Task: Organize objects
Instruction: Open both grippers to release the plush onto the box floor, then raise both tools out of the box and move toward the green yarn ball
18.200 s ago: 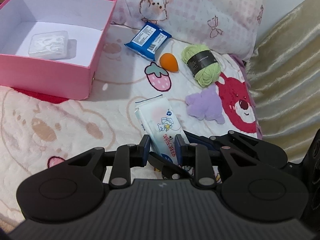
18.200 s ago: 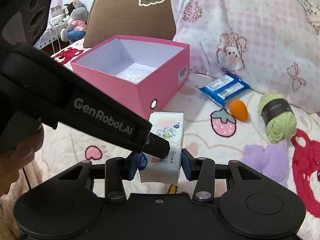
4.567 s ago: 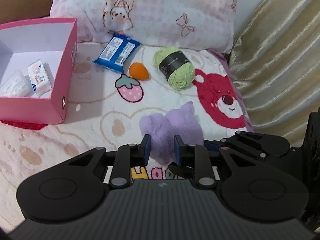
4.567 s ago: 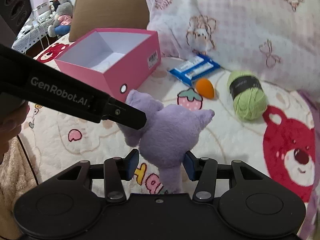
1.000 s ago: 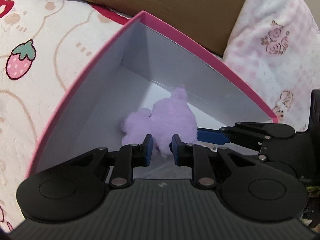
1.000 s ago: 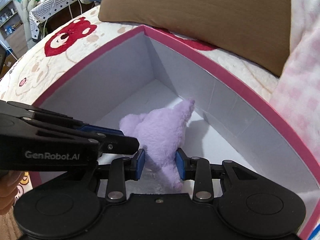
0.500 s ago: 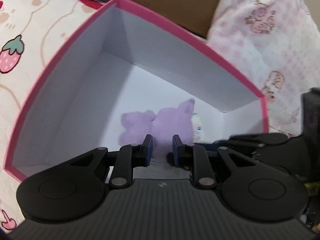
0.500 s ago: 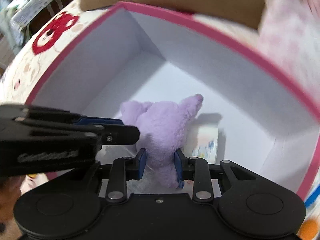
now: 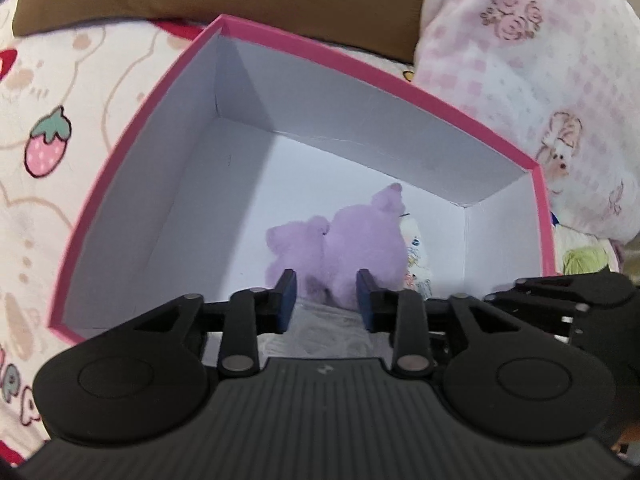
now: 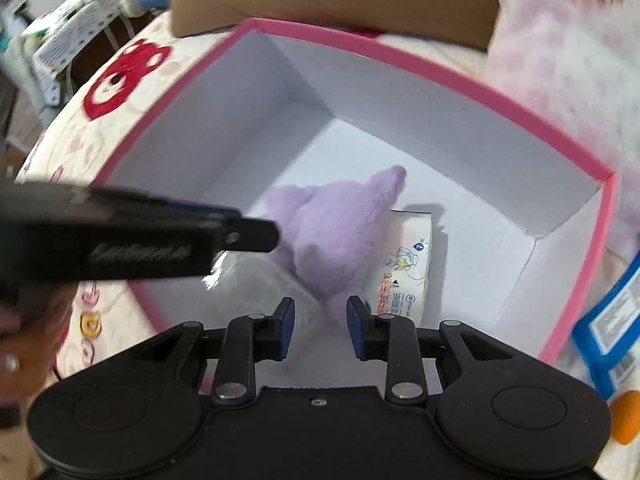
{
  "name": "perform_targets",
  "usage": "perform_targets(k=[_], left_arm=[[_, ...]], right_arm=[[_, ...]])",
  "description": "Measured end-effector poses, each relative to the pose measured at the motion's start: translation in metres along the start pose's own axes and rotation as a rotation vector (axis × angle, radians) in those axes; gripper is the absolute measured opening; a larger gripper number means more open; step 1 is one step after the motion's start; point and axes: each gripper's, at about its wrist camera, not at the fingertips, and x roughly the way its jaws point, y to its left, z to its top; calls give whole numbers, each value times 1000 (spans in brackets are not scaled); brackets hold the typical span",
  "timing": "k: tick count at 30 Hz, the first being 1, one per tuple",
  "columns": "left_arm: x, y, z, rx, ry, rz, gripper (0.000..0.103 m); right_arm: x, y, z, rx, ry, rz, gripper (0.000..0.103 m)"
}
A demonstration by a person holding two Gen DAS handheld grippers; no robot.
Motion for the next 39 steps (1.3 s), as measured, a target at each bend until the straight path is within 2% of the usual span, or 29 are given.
perform_targets(k=[6, 11, 14, 16, 18, 23, 27, 29, 30, 37, 39], left_arm=[[-32, -23, -4, 60, -40, 27, 49], [-57, -38, -10, 89, -55, 36, 57], [-72, -48, -14, 118, -99, 40, 64], [-79, -53, -17, 133, -118, 74, 65], [-85, -55, -22, 127, -120, 76, 65], [-106, -65, -32, 154, -131, 82, 66], [-126, -73, -39, 163, -146, 66, 66], [-135, -77, -44, 169, -156, 77, 66], [-140, -79, -47, 173, -158, 83, 66], [-166, -98, -65, 226, -145, 97, 66], [-173, -105, -70, 241, -140, 94, 66]], right_arm=[[-41, 11, -5, -50, -117, -17, 42], [-66, 18, -10, -63, -155, -25, 42], [-79, 21, -18, -82, -171, -34, 47], [-86, 24, -23, -92, -186, -41, 54], [-95, 28, -28, -109, -205, -44, 58], [-120, 36, -41, -173, -226, -33, 58], [-141, 36, -48, -164, -260, -26, 62], [-150, 35, -52, -158, -272, -23, 69], [-154, 35, -54, -161, -277, -20, 77], [-175, 41, -70, -200, -298, 22, 78], [-180, 44, -75, -211, -304, 18, 82]])
